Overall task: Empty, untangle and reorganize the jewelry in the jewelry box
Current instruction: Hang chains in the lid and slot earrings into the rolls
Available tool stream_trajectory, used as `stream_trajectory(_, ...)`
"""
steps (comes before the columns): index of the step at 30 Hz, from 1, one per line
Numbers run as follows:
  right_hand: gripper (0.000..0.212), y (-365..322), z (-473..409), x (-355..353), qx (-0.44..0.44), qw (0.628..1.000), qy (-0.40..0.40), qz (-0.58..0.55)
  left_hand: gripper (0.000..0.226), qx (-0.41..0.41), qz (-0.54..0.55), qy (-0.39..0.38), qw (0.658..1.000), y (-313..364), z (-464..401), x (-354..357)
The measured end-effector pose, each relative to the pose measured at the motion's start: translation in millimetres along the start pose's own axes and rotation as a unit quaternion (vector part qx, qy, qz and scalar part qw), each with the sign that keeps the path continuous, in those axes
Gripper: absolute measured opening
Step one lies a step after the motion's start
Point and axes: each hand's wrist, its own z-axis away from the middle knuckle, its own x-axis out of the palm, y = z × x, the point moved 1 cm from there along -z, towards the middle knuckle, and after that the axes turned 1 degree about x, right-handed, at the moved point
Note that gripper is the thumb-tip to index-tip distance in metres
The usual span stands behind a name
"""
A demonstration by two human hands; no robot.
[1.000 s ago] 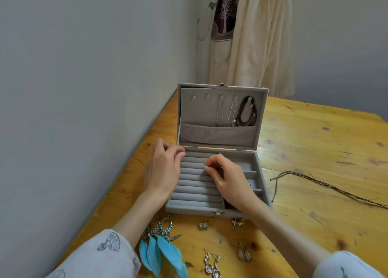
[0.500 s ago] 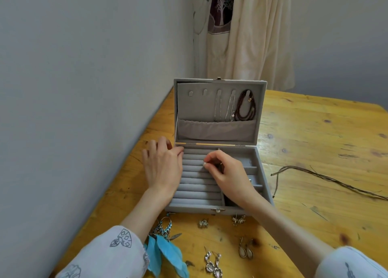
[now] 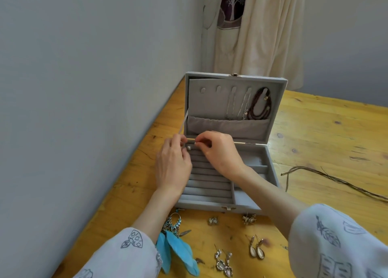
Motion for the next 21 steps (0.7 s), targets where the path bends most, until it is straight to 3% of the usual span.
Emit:
stream_trajectory(12, 0.021, 1, 6, 2, -0.017, 0.998, -0.033, 0.046, 0.021, 0.022, 0.024, -0.026, 0.999, -1, 0, 1)
stream_trajectory(16, 0.029, -2, 29, -26, 0.034, 0.999, -0.01, -0.034, 0.029, 0.046, 0.003, -0.058, 0.997, 7, 5, -10)
stream_trajectory(21, 0.019, 0, 95, -71, 0.086, 0.991, 0.038, -0.096, 0.03, 0.086, 0.03, -0.001, 0.996, 29, 45, -28)
